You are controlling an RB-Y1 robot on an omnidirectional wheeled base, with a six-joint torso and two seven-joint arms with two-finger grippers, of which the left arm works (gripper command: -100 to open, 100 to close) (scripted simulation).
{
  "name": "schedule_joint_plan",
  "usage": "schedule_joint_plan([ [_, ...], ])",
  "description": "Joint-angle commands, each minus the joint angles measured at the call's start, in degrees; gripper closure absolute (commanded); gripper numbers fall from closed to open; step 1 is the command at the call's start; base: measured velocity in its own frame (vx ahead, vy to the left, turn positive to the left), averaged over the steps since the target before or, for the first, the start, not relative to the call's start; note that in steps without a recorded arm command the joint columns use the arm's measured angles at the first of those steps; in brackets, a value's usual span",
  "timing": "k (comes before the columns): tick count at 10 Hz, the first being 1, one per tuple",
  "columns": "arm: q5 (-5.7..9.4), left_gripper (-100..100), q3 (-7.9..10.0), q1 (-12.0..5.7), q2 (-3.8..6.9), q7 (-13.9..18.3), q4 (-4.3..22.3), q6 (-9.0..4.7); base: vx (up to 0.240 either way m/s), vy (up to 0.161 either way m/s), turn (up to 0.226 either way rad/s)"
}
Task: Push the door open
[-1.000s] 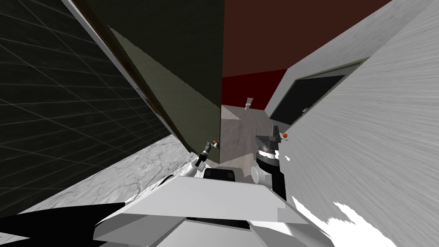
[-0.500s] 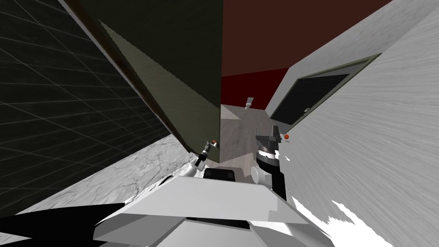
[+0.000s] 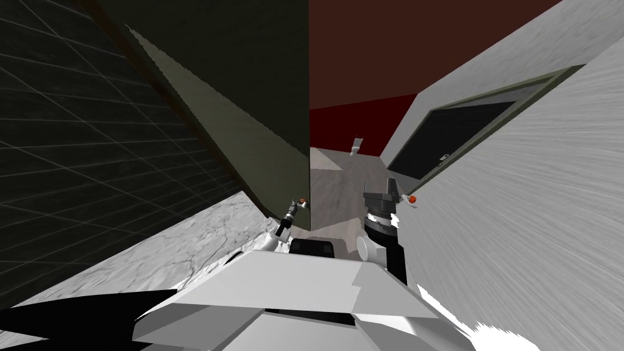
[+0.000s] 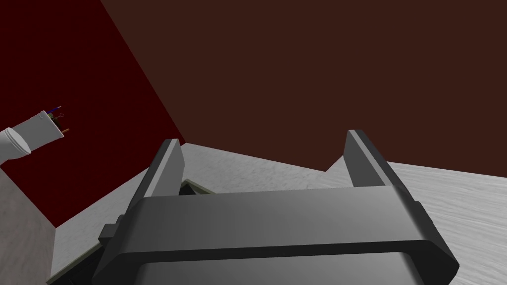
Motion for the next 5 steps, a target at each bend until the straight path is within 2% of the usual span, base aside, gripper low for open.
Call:
schedule_joint_plan([
  [1,0.58,100,1.27,-0.16,0.23,-0.56,-0.48,0.20,0.116,-0.086,0.035],
  [3,1.22,100,2.62,-0.21,0.09,-1.21,-0.32,0.29,0.153,-0.139,0.079],
  [4,1.22,100,2.62,-0.21,0.09,-1.21,-0.32,0.29,0.078,-0.075,0.018],
  [5,1.83,100,3.90,-0.25,-0.11,-1.82,-0.18,0.37,0.110,-0.100,0.046],
])
